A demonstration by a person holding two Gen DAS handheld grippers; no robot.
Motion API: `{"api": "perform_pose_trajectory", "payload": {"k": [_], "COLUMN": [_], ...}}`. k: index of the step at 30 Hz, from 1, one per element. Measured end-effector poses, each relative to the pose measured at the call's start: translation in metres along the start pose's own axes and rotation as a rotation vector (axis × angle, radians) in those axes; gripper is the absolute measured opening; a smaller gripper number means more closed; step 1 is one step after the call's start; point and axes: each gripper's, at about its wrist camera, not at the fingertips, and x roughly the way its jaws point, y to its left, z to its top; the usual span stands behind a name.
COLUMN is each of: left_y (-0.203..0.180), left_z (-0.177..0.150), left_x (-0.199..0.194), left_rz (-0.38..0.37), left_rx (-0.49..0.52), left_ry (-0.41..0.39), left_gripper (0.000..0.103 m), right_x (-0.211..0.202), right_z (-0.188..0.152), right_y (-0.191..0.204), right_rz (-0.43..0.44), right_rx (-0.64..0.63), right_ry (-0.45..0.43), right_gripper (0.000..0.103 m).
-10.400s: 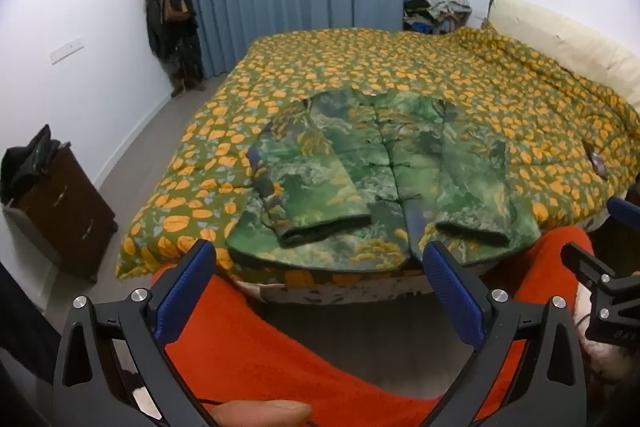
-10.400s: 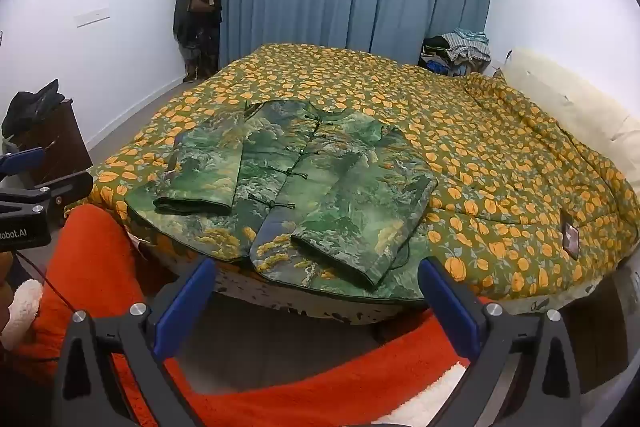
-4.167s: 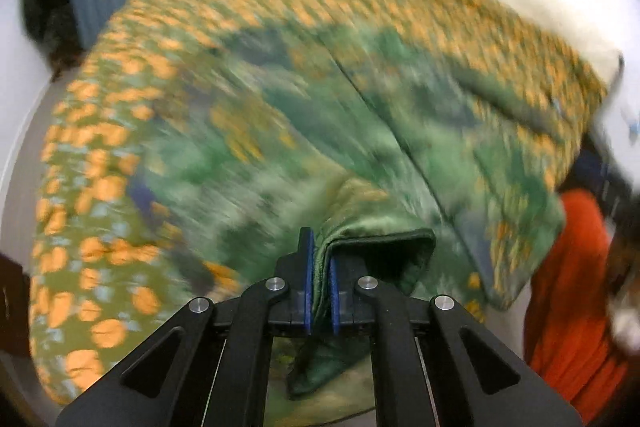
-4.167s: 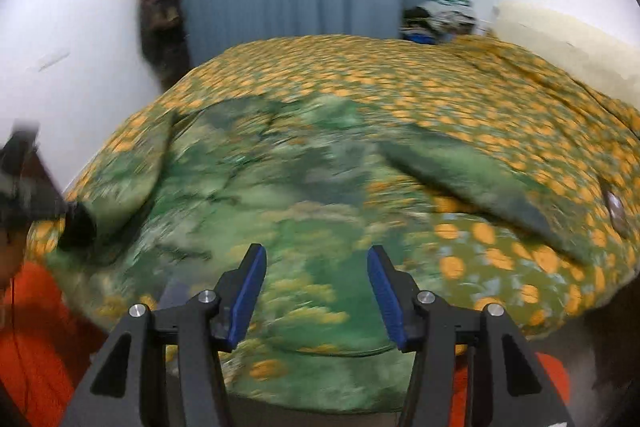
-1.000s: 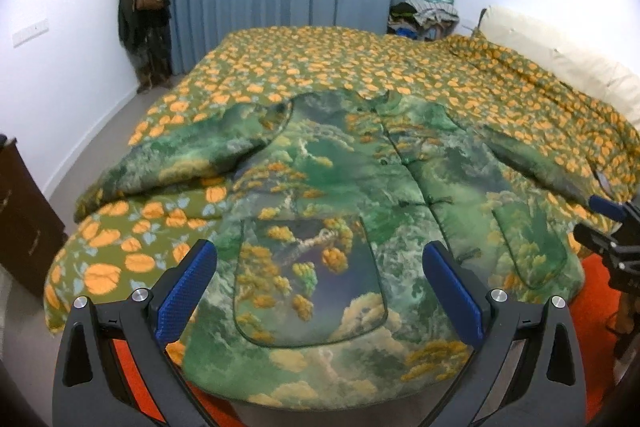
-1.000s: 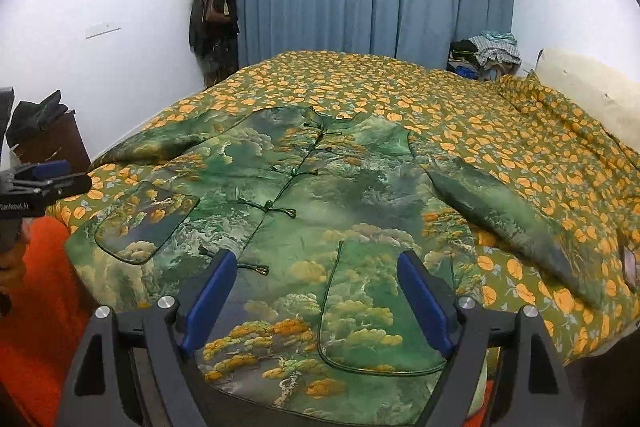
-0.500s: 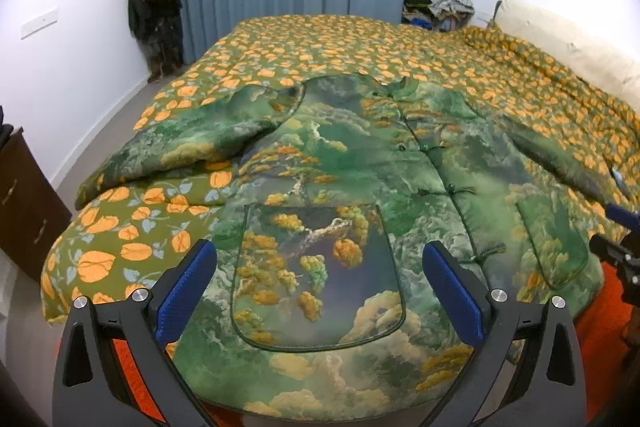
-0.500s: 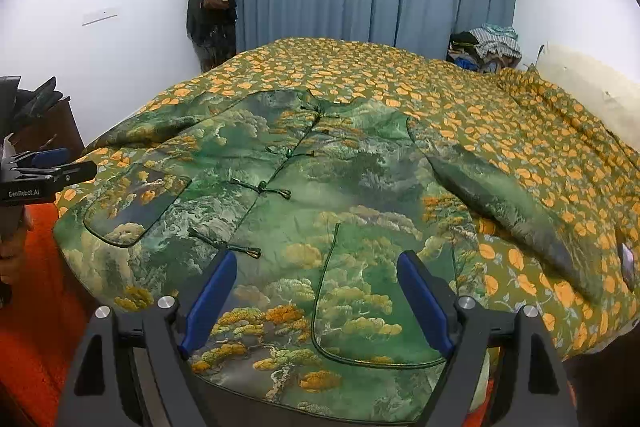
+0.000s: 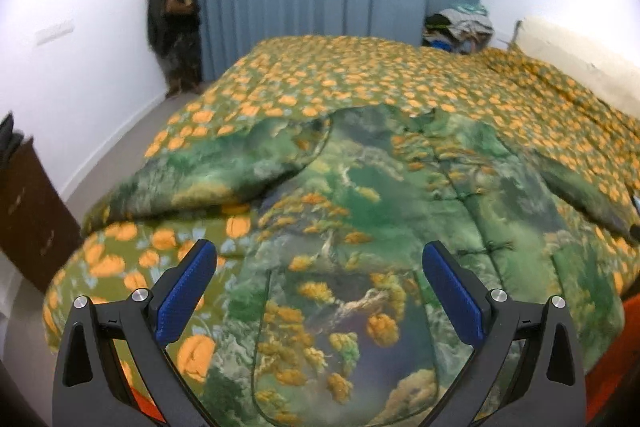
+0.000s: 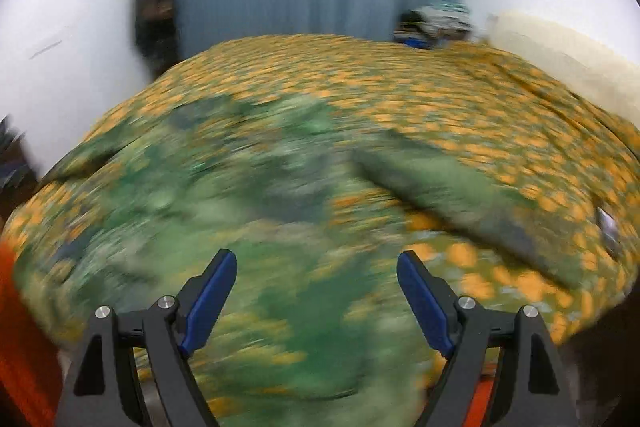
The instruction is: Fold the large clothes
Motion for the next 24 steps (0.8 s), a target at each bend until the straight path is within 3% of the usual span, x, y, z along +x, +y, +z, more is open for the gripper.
{"api": "perform_pose_trajectory", "payload": {"k": [4,7,11,14,18,20,21,22,24], "left_y": [0.002,-0.004,-0.012,-0.015,-0.015,-0.015,-0.016,-0.016,-0.017], "left_z": [-0.021,-0.028,-0.031,-0.031,-0.033,-0.034,-0.034,-0.035,-0.037], "left_x": [0.012,0.014,0.015,0.021,0.027,0.029,0.029,0.029,0.029], "left_rz": [-0.02,-0.007,0.009,0.015,0.021,0.027,0.031,0.033,0.036], "left_rx": [-0.032,-0.005,0.036,0.046,0.045,0.05,0.054,0.059,0.067], "left_ry": [0.068,0.08,0.071,0.09,0.107,0.111,0.112,0.112,0.111], "left_gripper": [0.102,0.102,0.102,0.102,0.102,0.102,0.102,0.102,0.102], "right_x": [0.03,0.057,0.082,0.096,0.12,0.127,0.127,0.125,0.106], "right_z": [-0.009,-0.029,-0.058,-0.064,-0.073,-0.07,-0.065,-0.056,-0.023], "right_y": [-0.082,-0.152,-0.229,-0.265,-0.299,-0.305,-0.307,-0.305,-0.29], "right_rz": [-0.048,-0.051,-0.084,-0.111,-0.157,-0.171,-0.184,-0.197,-0.191], "right_rx": [0.259,0.553,0.898,1.023,1.185,1.216,1.199,1.17,1.043], "right_ry": [0.047,0.078,0.041,-0.013,-0.013,-0.024,-0.023,-0.032,-0.108], "right_gripper": [0.084,0.084,0.084,0.084,0.081,0.055,0.022,0.015,0.01]}}
